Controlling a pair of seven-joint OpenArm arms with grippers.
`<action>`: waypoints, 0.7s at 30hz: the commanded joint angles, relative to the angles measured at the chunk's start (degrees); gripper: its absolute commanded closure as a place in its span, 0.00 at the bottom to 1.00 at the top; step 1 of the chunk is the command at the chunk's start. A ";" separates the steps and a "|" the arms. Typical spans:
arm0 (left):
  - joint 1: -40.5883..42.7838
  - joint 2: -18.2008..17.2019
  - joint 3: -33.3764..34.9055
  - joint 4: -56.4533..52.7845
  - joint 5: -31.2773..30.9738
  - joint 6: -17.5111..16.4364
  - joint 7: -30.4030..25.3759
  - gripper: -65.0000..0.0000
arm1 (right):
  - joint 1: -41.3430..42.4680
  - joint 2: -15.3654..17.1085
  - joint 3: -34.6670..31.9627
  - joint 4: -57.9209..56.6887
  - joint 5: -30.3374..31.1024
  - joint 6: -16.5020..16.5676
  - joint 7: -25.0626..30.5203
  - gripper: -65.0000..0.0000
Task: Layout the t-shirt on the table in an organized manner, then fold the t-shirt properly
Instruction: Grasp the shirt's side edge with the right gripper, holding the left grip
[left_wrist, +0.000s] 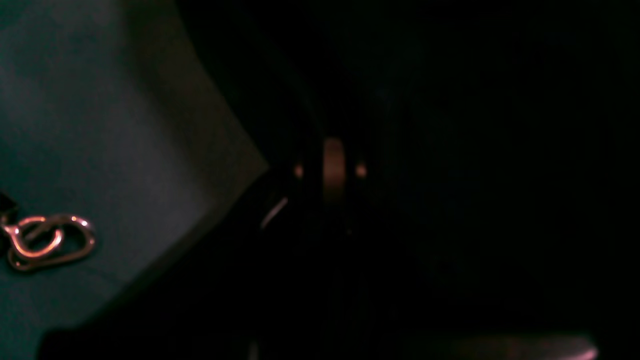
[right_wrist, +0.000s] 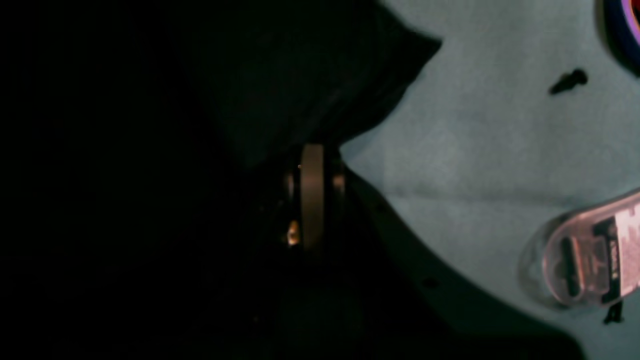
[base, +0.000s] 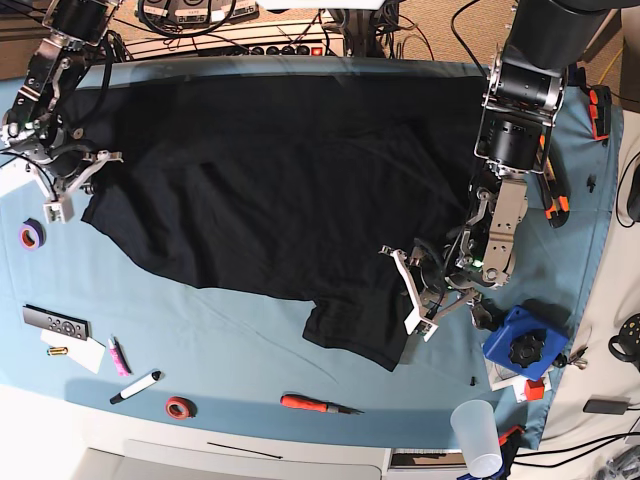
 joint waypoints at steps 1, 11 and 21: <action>-0.90 0.02 -0.07 0.48 -0.17 -0.26 0.92 0.91 | 0.61 1.18 1.70 1.14 2.29 1.62 1.29 1.00; -0.92 0.07 -0.04 0.48 -0.20 -0.28 -0.26 0.91 | 0.66 1.20 8.96 1.14 7.58 5.13 -8.48 0.90; -0.90 0.37 -0.04 0.48 -0.20 -0.28 -0.42 0.91 | 1.16 1.18 10.34 1.14 9.29 5.13 -2.08 0.65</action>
